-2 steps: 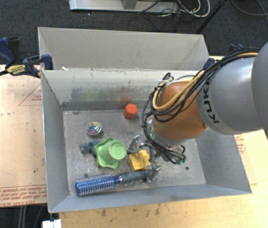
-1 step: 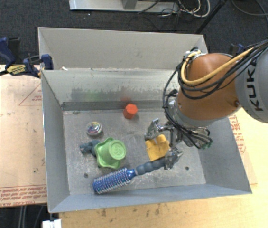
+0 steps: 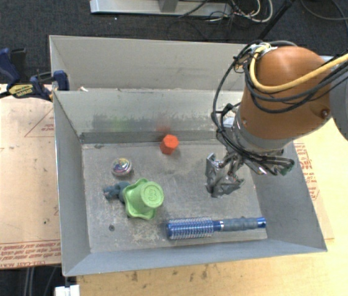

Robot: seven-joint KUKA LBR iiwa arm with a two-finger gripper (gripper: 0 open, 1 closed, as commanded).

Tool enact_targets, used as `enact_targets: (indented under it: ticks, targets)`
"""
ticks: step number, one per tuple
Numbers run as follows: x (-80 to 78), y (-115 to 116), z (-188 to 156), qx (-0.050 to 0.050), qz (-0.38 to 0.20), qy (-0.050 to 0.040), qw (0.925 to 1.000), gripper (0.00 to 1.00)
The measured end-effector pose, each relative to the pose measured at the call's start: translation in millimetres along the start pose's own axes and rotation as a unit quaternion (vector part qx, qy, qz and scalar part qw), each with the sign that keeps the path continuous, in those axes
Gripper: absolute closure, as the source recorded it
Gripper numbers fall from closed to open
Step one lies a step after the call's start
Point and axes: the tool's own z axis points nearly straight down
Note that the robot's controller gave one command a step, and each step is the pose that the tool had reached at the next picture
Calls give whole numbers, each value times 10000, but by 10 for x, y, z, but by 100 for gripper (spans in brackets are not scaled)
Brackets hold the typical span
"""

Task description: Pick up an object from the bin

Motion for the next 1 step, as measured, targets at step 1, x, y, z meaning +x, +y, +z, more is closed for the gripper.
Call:
enact_targets:
  ticks: [1]
  targets:
    - [7,4,14,-15,5,15,10000,0]
